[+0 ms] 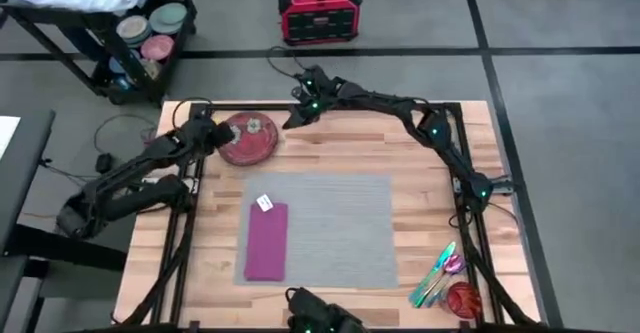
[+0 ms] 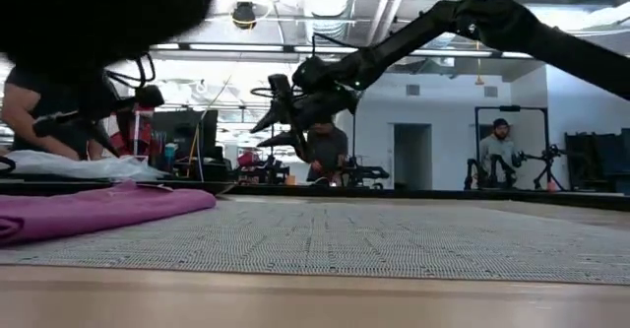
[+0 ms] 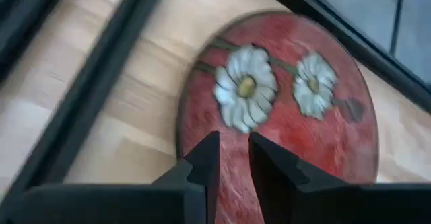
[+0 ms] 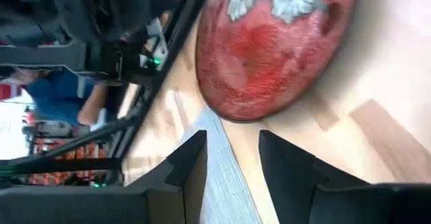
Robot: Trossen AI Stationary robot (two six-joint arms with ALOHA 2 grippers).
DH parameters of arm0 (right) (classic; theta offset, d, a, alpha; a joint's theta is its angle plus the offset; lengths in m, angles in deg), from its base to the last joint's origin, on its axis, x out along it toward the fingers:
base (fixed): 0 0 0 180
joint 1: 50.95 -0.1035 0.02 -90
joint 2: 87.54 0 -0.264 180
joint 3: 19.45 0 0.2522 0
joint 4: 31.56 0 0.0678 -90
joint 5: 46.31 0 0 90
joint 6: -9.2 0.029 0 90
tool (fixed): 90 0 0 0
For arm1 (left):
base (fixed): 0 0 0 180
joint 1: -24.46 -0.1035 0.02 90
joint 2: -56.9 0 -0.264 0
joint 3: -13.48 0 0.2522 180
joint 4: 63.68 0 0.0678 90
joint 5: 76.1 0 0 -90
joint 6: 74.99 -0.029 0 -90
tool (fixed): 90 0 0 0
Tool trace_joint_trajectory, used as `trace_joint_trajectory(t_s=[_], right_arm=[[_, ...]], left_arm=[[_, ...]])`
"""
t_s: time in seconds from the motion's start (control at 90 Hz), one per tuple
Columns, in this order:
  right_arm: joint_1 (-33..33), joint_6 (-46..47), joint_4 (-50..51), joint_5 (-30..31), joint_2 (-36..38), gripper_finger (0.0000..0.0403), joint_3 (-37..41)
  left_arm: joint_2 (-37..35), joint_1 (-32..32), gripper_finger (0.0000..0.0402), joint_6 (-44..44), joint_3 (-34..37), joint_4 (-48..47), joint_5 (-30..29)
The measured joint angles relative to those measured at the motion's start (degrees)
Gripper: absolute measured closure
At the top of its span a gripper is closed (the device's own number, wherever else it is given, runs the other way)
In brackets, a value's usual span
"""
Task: Set table place
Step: Put the red plate on the gray table mat
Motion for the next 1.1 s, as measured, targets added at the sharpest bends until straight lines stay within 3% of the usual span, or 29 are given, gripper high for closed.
trace_joint_trajectory(t_s=[0.178, 0.433, 0.644, 0.867, 1.1], right_arm=[[0.86, -2.88, 4.38, -1.93, -0.42, 0.0281, -1.03], [1.44, -3.37, 5.39, -2.61, -0.45, 0.0265, -1.02], [0.78, 6.28, 4.9, -1.56, -0.43, 0.0256, -1.02], [1.08, 15.79, 0.11, 1.71, -0.43, 0.0255, -1.02], [3.09, 16.63, -0.63, -6.04, -0.01, 0.0266, -1.02]], left_arm=[[1.2, -6.92, 0.0339, -8.04, -0.05, -2.51, 10.3], [2.09, -11.97, 0.0339, -11.36, -0.02, -2.17, 10.3], [7.24, -13.78, 0.0339, -11.8, -0.04, -2.68, 12.48], [15.93, -13.57, 0.0339, -11.37, -0.04, 3.32, 16.45], [21.28, -14.49, 0.0339, -13.23, -0.24, 6.08, 17.17]])
